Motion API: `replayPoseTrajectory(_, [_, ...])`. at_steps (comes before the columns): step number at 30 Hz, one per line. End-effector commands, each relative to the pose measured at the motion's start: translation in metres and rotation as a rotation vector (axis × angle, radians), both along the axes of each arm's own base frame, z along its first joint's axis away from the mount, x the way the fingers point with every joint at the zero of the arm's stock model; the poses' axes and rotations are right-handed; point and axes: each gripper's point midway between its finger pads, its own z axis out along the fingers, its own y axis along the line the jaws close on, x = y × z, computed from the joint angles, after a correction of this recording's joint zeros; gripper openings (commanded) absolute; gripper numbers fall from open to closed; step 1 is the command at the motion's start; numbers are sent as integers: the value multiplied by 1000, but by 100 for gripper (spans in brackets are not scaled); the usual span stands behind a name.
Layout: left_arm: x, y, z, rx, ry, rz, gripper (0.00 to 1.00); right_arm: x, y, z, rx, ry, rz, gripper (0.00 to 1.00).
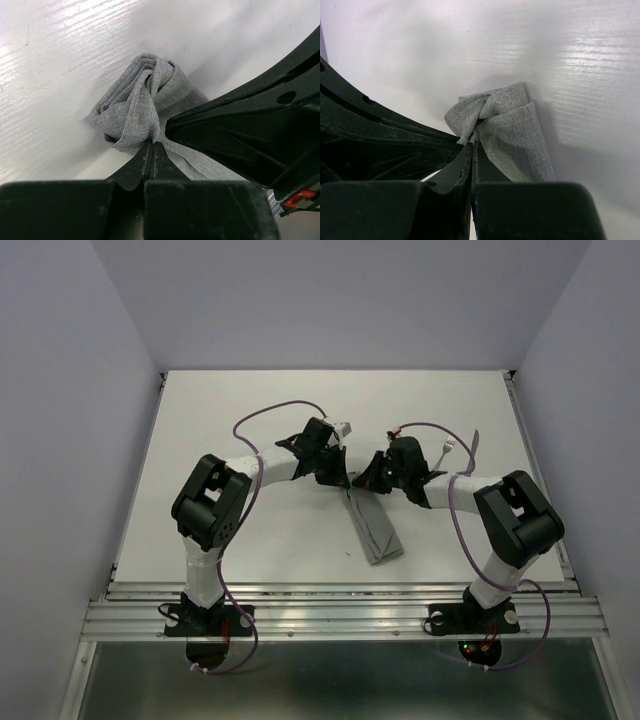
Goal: Fold the napkin into a case and place the utensils inside
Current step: Stuff the top corner of the smaller-rectangle-folded napkin at the center of the board.
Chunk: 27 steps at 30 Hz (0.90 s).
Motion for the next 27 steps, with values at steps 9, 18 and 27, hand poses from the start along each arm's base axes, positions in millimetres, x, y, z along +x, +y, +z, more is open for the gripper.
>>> replayPoseTrajectory(9, [12, -13, 25, -74, -34, -14, 0, 5, 14, 5, 86, -34, 37, 1])
replayPoseTrajectory(18, [13, -17, 34, -99, -39, -26, 0, 4, 26, -6, 142, 1, 73, 1])
replayPoseTrajectory(27, [10, -22, 36, -128, -26, -47, 0, 16, 34, -13, 167, 29, 50, 1])
